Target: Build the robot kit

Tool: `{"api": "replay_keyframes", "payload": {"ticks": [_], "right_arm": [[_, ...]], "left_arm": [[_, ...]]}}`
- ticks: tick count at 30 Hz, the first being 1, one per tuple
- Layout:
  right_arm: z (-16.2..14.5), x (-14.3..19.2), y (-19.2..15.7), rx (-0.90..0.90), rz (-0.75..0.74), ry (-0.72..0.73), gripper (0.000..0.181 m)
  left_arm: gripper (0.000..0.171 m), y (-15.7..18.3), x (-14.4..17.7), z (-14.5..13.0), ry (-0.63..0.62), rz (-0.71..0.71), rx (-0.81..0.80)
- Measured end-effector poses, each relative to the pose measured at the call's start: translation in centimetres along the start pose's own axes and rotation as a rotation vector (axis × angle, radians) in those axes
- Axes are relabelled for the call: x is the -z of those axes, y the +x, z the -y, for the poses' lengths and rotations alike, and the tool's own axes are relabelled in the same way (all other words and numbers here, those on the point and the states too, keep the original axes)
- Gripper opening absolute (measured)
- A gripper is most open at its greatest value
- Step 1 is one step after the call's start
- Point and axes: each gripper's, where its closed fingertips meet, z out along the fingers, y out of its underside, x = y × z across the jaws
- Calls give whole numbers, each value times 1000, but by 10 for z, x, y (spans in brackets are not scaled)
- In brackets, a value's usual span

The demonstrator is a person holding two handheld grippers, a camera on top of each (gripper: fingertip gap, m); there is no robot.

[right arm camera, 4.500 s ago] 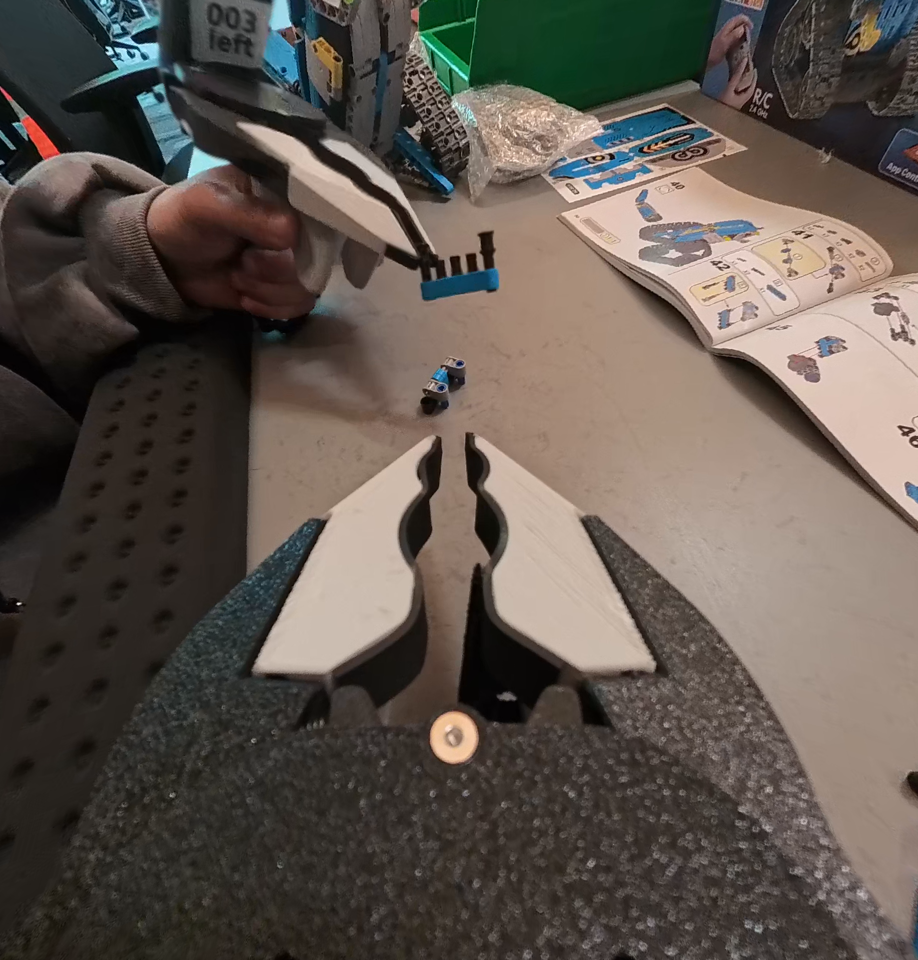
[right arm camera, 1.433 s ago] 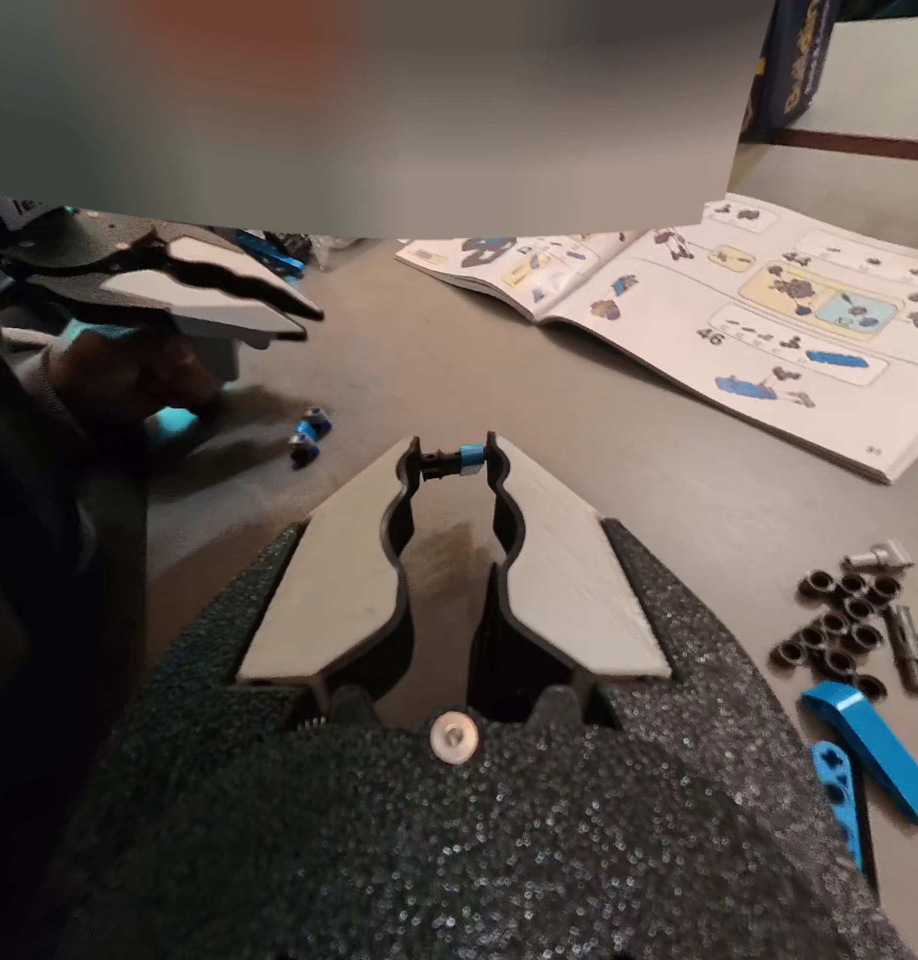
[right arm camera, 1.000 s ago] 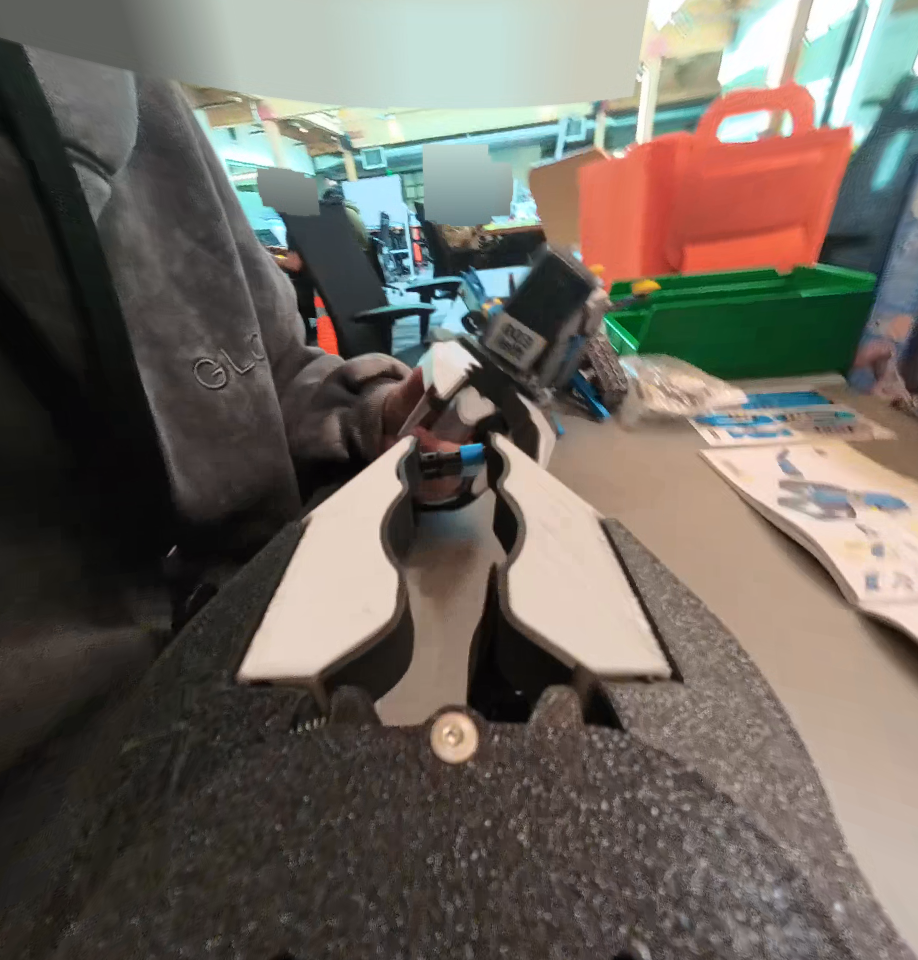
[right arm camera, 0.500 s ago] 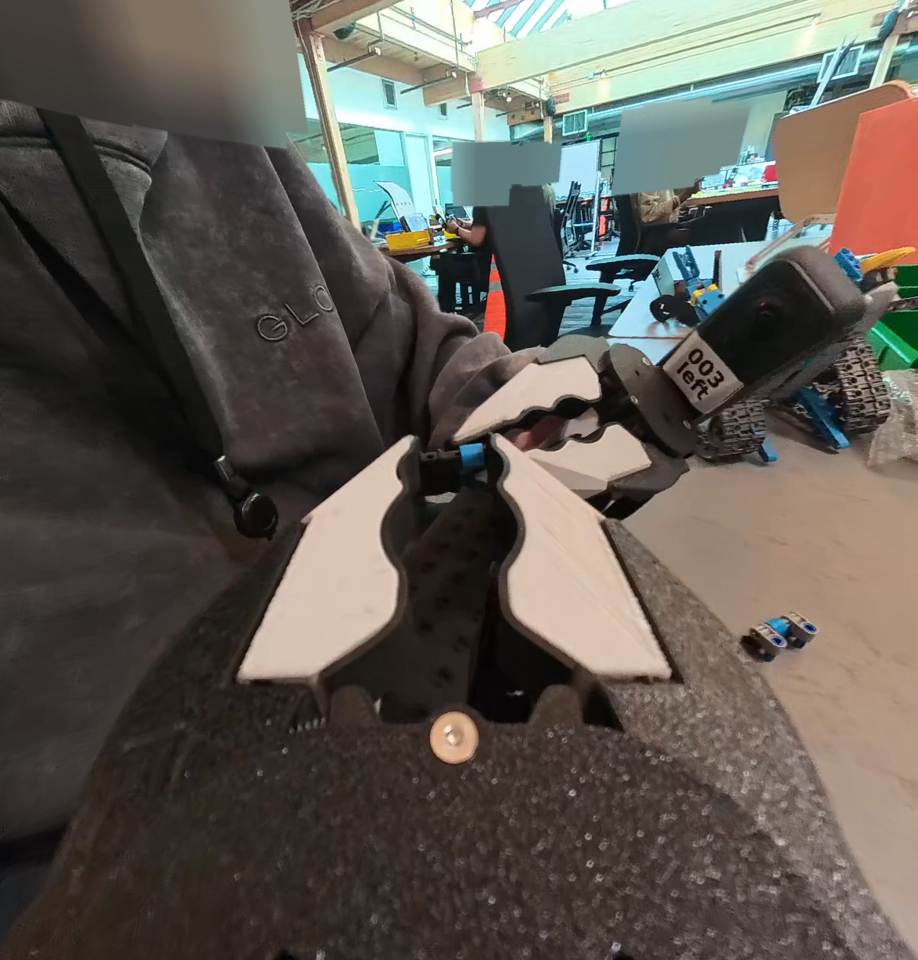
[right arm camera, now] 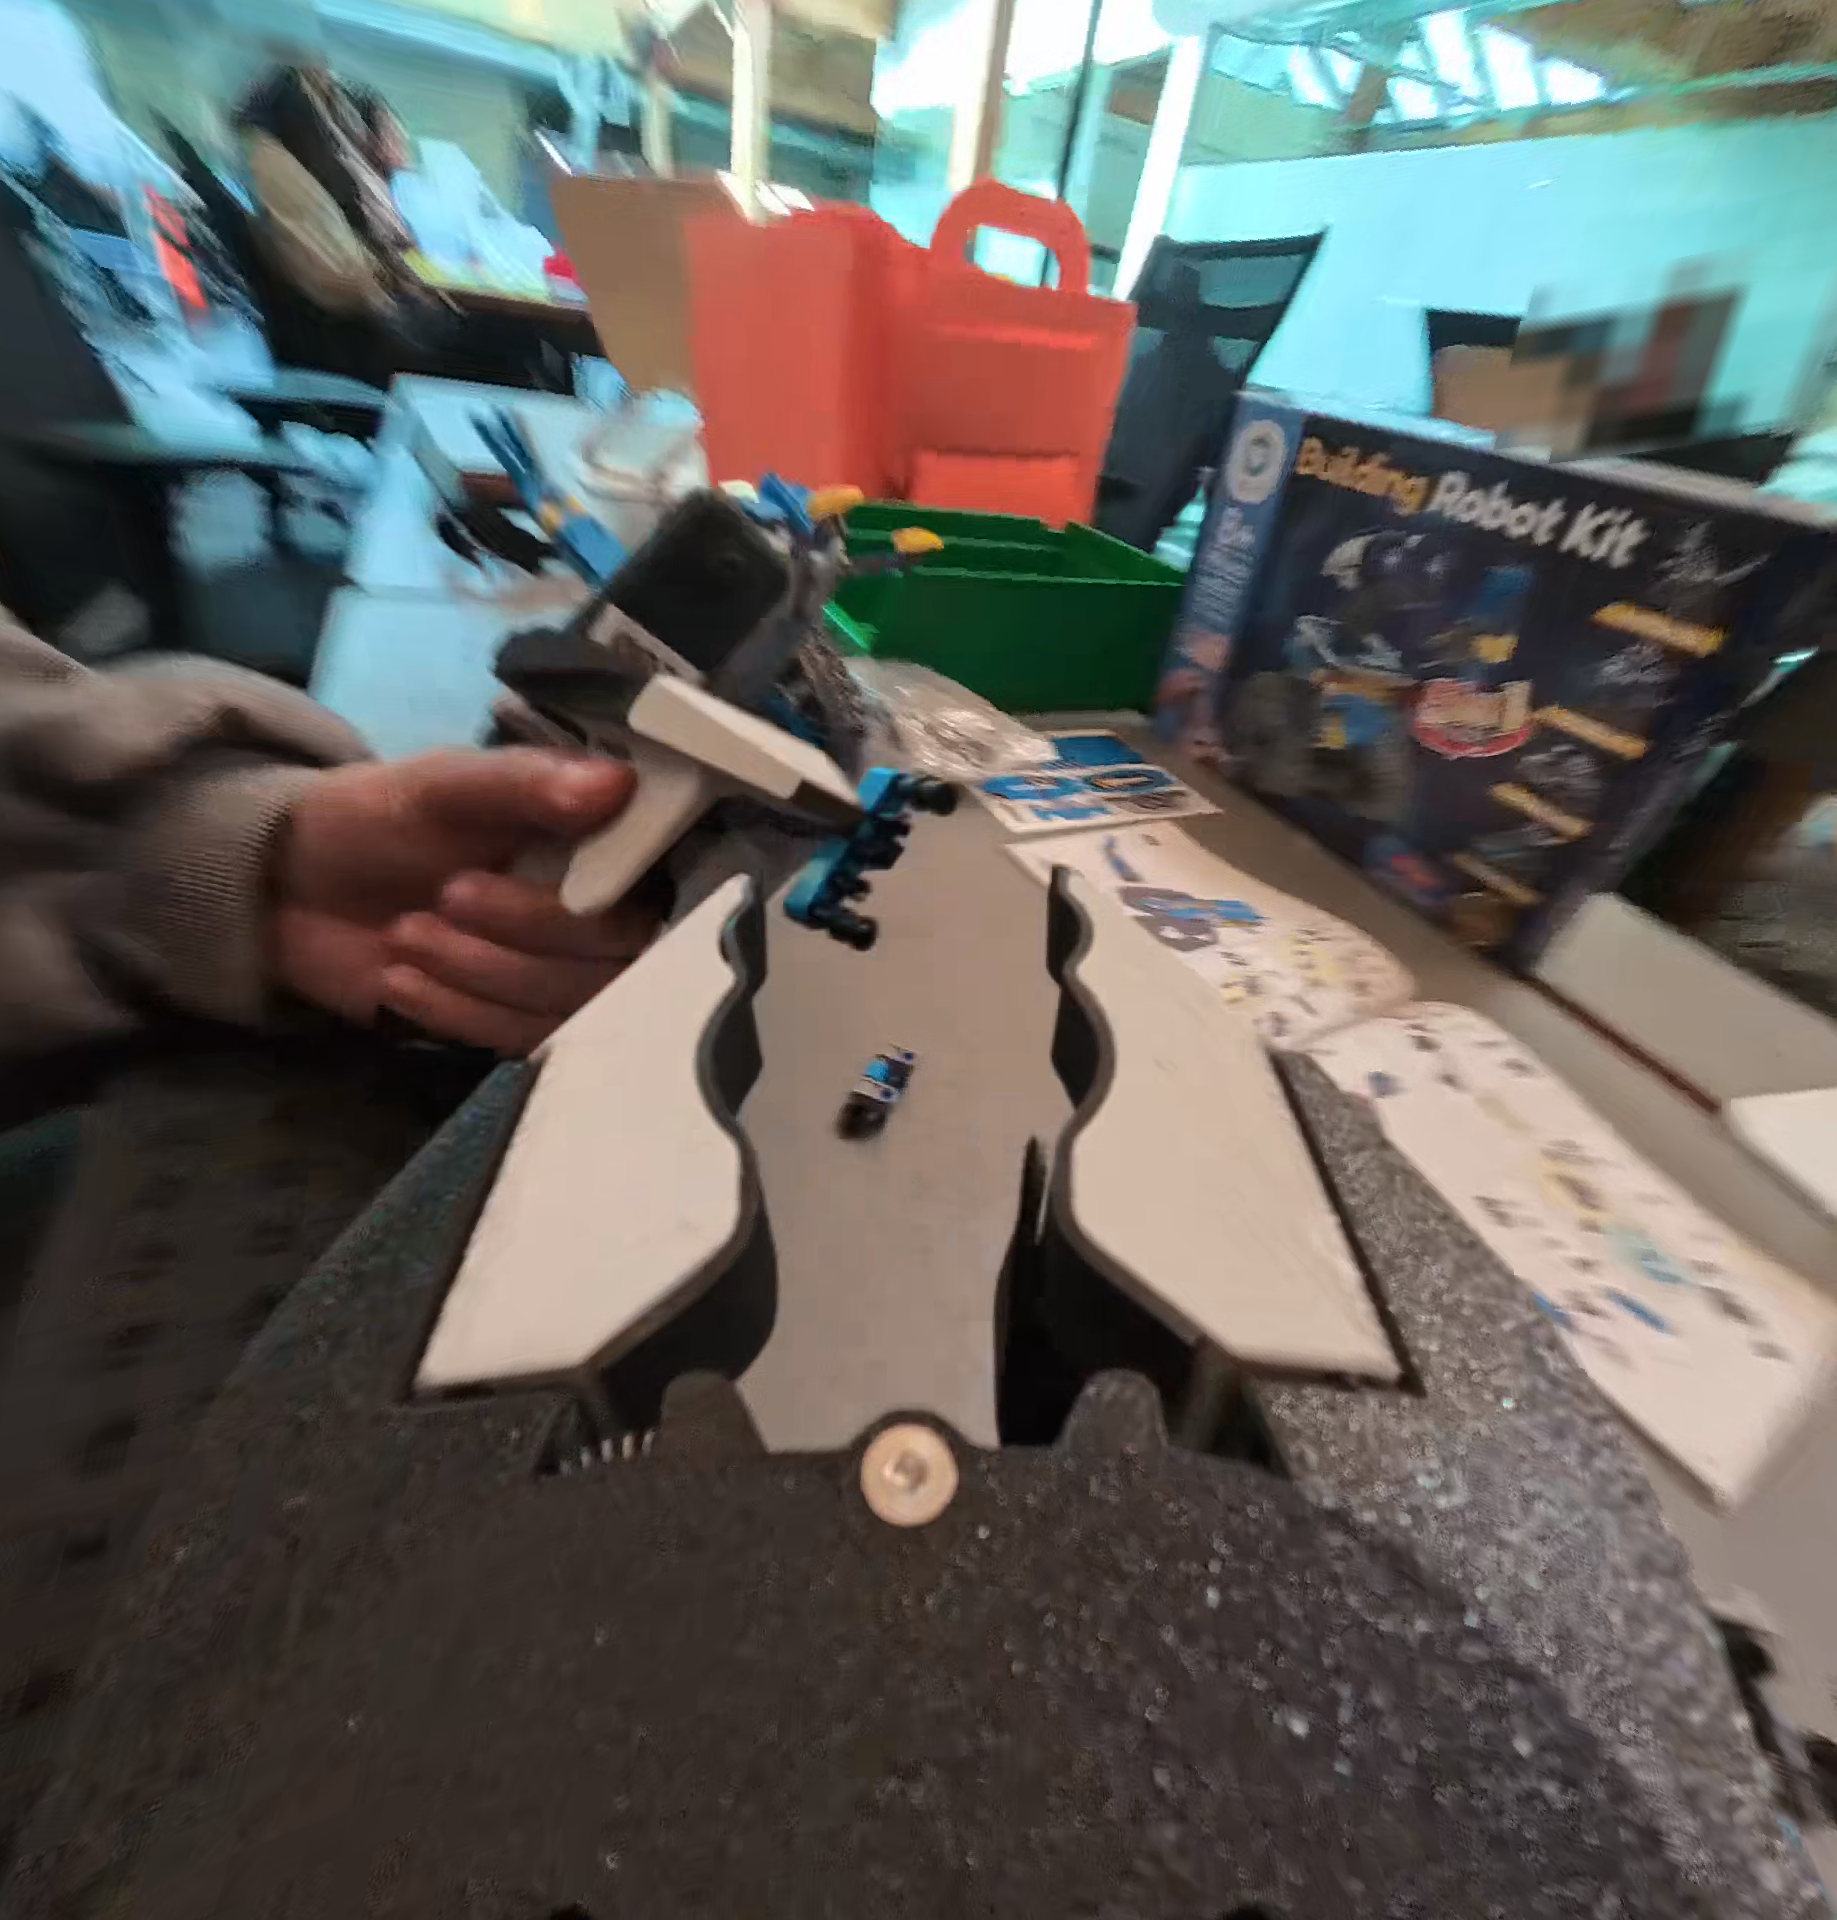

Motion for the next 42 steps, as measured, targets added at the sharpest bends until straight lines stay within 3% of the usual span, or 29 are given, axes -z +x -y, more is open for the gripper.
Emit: {"api": "replay_keyframes", "payload": {"ticks": [2,4,6,8,13,19,23,29,34,37,40,42], "right_arm": [[-11,-13,-1,113,-156,-79,55],[-18,-19,0,219,-269,-120,44],[-16,-21,3,281,-335,-136,42],[-14,-22,-2,253,-309,-127,27],[-14,-20,0,211,-262,-129,24],[-14,-6,-19,319,48,-83,24],[-24,1,-19,374,89,-145,24],[-26,17,-37,417,281,-174,24],[-25,20,-20,480,169,-179,24],[-26,19,-16,426,156,-168,24],[-31,10,-3,423,28,-218,25],[-25,2,-1,404,-42,-194,40]], "left_arm": [[6,-2,0,3,35,-10,44],[6,-4,-1,5,65,-21,86],[6,-4,-1,7,96,-24,104],[5,-4,-3,6,100,-23,106],[6,-3,-5,3,80,-43,115],[7,12,-16,-30,-175,-94,46],[6,8,-18,-43,-279,-88,33],[6,22,-18,-61,-405,-150,-31],[9,15,-14,-43,-313,-126,12],[6,8,-14,-40,-292,-68,-46],[6,-4,-11,-31,-248,15,-92],[6,-9,-9,-26,-225,44,-93]]}}
